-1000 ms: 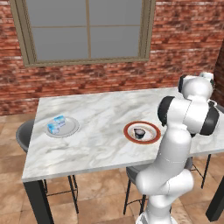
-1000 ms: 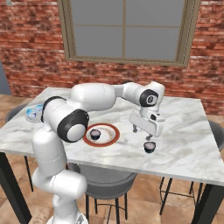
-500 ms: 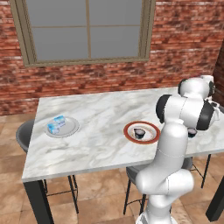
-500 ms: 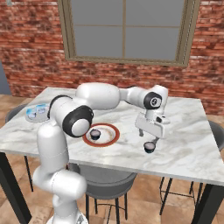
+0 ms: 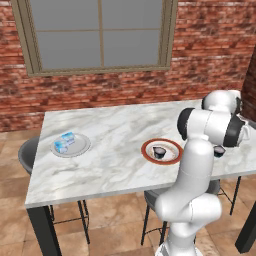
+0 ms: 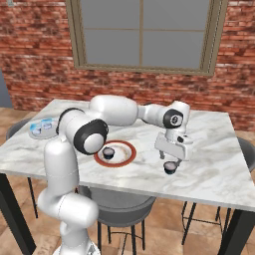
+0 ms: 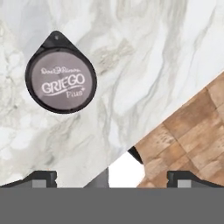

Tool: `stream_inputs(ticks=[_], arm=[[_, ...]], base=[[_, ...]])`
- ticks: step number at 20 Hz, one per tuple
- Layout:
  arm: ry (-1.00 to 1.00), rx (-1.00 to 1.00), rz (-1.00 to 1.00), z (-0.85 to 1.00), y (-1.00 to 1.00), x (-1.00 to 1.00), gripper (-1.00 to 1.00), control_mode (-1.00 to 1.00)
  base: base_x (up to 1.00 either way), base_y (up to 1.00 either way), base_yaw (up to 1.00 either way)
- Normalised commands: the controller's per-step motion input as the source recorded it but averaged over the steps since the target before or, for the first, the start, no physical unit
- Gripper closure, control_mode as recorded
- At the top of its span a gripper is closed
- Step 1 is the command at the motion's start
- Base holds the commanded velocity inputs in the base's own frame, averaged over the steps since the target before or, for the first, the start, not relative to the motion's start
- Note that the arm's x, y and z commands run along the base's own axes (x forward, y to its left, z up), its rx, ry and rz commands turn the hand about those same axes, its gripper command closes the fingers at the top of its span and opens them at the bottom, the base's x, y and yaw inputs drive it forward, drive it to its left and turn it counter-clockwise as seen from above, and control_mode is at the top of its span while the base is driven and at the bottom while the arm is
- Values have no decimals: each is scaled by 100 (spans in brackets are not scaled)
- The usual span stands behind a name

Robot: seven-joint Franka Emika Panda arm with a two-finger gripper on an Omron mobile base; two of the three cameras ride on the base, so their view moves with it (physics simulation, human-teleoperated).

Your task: Place two yogurt containers on each plate.

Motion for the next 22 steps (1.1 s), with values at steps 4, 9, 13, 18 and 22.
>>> stream_inputs(ticks=[4, 9, 13, 18, 22], arm=[[0, 0, 0, -15, 0, 13, -100, -100], [0, 0, 0, -16, 0, 13, -100, -100], [0, 0, 0, -17, 0, 14, -100, -100], [0, 0, 0, -13, 0, 17, -100, -100], [0, 0, 0, -14, 0, 15, -100, -100]], base=[[0, 0, 0], [0, 0, 0], [0, 0, 0], [0, 0, 0], [0, 0, 0]])
